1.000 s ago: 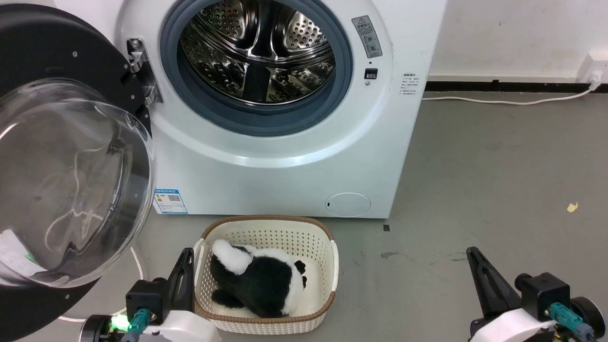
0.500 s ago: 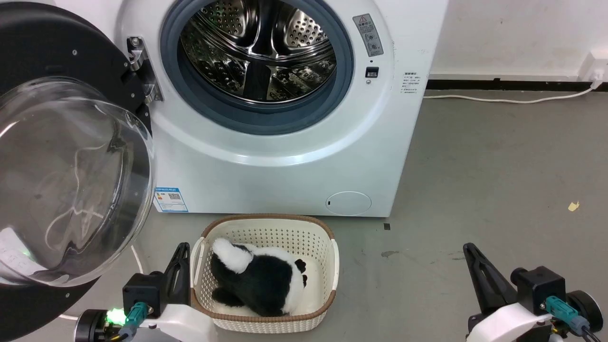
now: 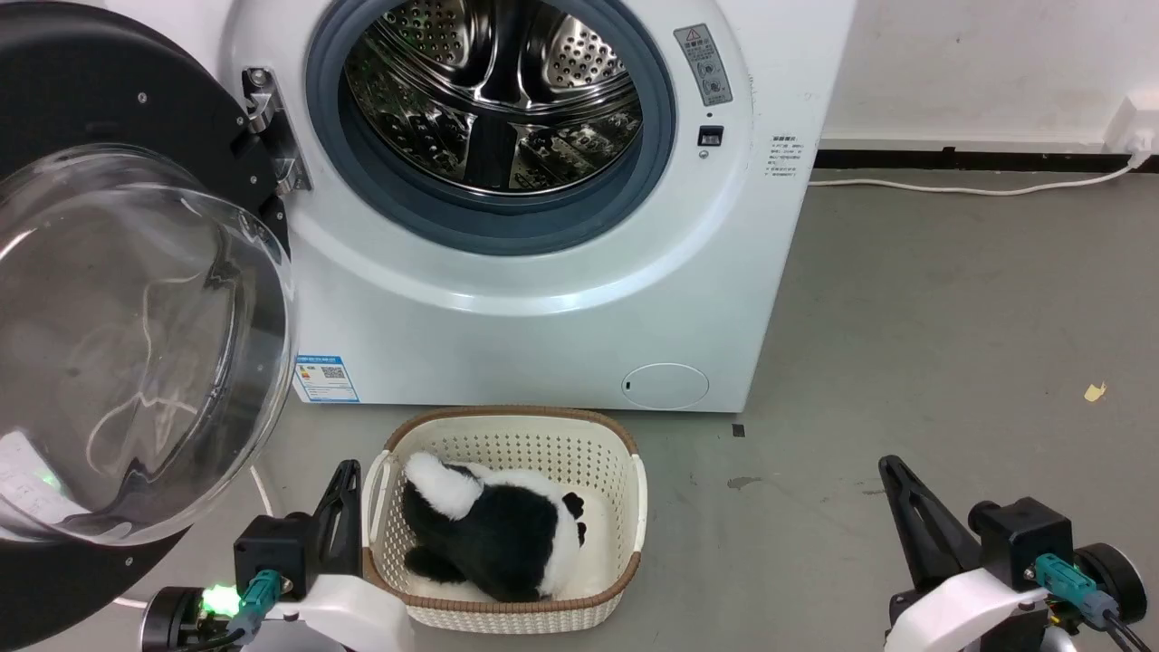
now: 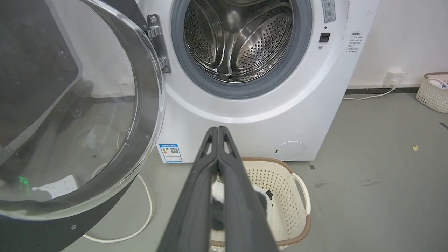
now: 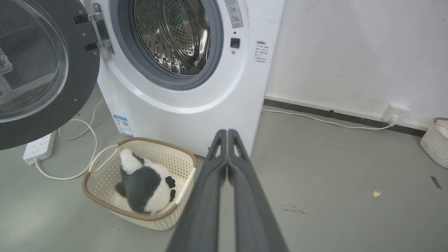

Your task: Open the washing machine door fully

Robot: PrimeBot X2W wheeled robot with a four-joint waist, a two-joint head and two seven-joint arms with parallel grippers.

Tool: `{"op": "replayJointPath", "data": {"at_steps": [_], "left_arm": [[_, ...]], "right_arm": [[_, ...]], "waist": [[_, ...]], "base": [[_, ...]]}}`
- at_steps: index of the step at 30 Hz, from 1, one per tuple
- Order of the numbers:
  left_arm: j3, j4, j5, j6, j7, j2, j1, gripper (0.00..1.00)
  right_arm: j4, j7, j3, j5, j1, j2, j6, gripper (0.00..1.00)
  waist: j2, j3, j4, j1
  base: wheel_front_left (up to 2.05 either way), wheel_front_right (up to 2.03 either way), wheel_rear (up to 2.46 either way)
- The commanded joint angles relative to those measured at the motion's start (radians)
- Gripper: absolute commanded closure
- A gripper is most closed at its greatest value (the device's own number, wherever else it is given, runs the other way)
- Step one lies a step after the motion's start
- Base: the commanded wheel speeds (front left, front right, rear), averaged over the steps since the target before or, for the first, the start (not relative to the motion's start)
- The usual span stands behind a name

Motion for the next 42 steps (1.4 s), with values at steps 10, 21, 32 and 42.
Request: {"op": "replayJointPath", "data": {"at_steps": [10, 21, 32, 42], "left_arm": [[0.002, -0.004, 0.009, -0.005, 0.000, 0.000, -0.015, 1.00], [0.002, -0.004, 0.009, -0.005, 0.000, 0.000, -0.015, 1.00], [0.002, -0.004, 0.009, -0.005, 0.000, 0.000, -0.015, 1.00], [0.002, -0.004, 0.009, -0.005, 0.000, 0.000, -0.015, 1.00]], "right_arm": [[-0.004, 0.002, -0.001, -0.008, -0.012, 0.003, 0.001, 1.00], [-0.004, 0.002, -0.001, -0.008, -0.012, 0.003, 0.001, 1.00], [-0.004, 0.002, -0.001, -0.008, -0.012, 0.003, 0.001, 1.00], [-0.004, 0.002, -0.001, -0.008, -0.012, 0.003, 0.001, 1.00]], "waist": [[0.0000, 0.000, 0.000, 0.0000], [0.0000, 0.000, 0.000, 0.0000], [0.0000, 0.000, 0.000, 0.0000], [0.0000, 0.000, 0.000, 0.0000]], "base": [[0.00, 0.00, 0.00], [0.00, 0.00, 0.00], [0.00, 0.00, 0.00], [0.00, 0.00, 0.00]]}}
